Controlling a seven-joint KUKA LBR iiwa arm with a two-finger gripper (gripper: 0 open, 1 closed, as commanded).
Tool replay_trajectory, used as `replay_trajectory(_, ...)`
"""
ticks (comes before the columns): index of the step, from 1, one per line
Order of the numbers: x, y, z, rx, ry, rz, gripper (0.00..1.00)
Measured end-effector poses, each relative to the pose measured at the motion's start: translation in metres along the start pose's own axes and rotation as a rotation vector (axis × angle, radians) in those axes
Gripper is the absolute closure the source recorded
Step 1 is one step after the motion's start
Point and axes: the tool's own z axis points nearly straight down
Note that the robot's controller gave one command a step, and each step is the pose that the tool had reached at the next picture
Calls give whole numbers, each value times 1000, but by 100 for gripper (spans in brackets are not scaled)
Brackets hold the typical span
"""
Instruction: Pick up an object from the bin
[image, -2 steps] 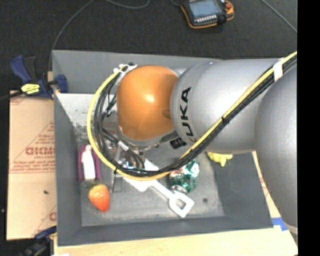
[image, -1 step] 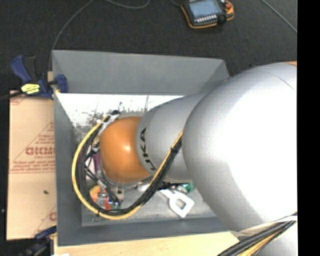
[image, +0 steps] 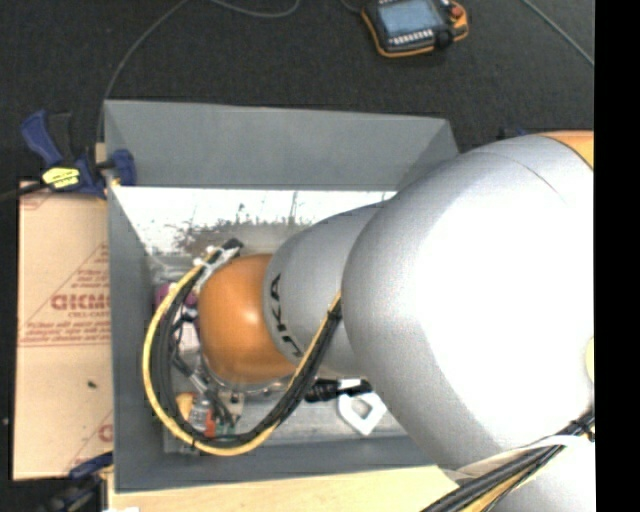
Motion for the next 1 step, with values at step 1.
replay_trajectory(1, -6, -14, 0, 3, 7, -56, 0)
